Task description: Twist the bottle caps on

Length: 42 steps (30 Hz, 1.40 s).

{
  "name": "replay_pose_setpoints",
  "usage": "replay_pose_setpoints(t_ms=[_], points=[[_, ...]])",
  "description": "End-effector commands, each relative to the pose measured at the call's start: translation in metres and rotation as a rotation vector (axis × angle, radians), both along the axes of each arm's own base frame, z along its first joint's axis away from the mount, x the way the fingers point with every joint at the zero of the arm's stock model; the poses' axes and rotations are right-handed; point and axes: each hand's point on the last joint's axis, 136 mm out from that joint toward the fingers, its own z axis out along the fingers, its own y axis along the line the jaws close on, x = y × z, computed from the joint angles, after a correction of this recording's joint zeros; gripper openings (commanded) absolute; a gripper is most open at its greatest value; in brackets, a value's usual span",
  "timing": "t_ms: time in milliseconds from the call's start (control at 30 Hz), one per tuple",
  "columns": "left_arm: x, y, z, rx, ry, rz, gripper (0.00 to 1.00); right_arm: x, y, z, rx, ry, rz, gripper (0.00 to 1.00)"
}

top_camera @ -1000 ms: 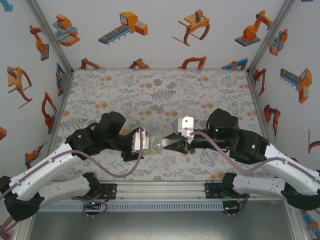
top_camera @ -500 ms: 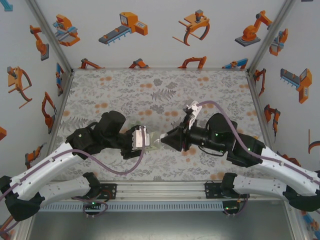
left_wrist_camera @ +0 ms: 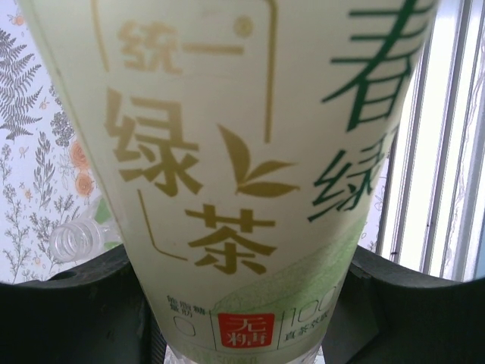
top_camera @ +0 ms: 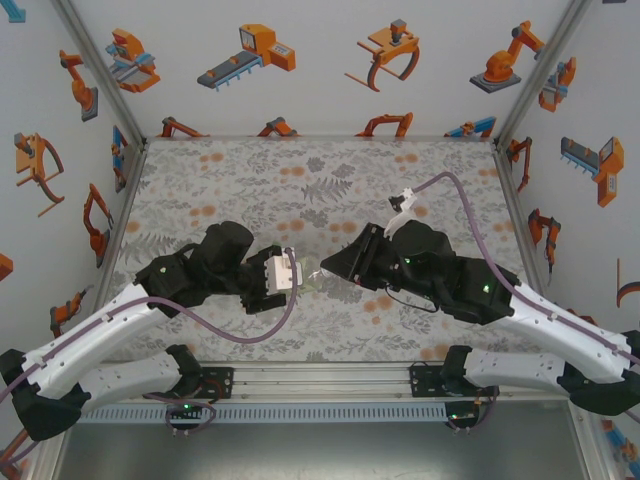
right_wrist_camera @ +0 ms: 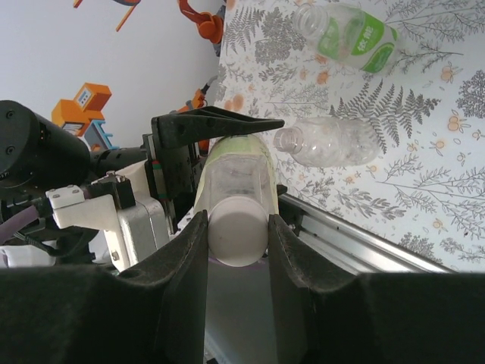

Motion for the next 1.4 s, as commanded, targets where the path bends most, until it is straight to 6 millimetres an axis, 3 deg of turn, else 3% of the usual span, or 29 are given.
replay_pose_setpoints(t_ms=[0,33,67,100,200,367,700,1367], points=[[-0.009,-0.012,0.012,-0.057,-0.019,-0.079,0.00,0.010,-0.006,0.021,0.053,-0.017,-0.067,0.00],[-0.009,-0.011,0.011,-0.056,-0.019,-0.079,0.00,0.010,-0.007,0.023,0.044,-0.028,-0.061,0.21],[-0.009,-0.011,0.011,-0.055,-0.018,-0.078,0.00,0.010,-0.009,0.025,0.037,-0.036,-0.058,0.33],[-0.009,-0.011,0.012,-0.056,-0.022,-0.077,0.00,0.008,-0.009,0.027,0.030,-0.042,-0.052,0.41],[-0.007,-0.011,0.011,-0.053,-0.026,-0.072,0.00,0.007,-0.013,0.028,0.012,-0.052,-0.044,0.50],[-0.007,-0.012,0.011,-0.053,-0.023,-0.072,0.00,0.006,-0.015,0.025,0.002,-0.049,-0.042,0.49],[-0.005,-0.014,0.013,-0.059,-0.026,-0.064,0.00,0.004,-0.001,0.006,-0.032,0.010,0.009,0.46],[0.011,-0.009,0.010,-0.038,-0.060,0.024,0.00,0.005,0.008,-0.002,-0.012,0.062,0.039,0.45]])
